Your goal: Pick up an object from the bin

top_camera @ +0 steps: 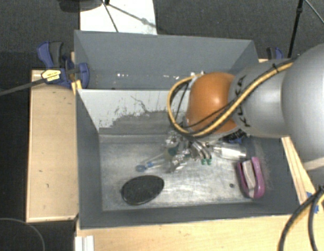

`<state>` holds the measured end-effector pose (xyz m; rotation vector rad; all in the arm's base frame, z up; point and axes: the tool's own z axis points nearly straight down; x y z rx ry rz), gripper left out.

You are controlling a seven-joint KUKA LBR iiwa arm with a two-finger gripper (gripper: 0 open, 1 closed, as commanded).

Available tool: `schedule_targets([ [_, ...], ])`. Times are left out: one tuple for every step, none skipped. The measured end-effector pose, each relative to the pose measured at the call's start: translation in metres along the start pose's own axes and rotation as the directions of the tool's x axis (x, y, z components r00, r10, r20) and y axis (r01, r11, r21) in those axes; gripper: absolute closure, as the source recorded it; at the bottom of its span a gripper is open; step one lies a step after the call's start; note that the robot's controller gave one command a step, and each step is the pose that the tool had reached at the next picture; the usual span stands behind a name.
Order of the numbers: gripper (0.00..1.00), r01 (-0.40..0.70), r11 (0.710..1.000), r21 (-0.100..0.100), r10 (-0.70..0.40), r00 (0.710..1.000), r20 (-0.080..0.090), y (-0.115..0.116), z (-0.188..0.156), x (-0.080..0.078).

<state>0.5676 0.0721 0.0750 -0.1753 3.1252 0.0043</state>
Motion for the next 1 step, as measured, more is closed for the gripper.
schedule_targets([
  [1.00, 0.054, 0.999, 0.002, -0.054, 0.999, -0.001, -0.0025, -0.1697, 0.0107],
])
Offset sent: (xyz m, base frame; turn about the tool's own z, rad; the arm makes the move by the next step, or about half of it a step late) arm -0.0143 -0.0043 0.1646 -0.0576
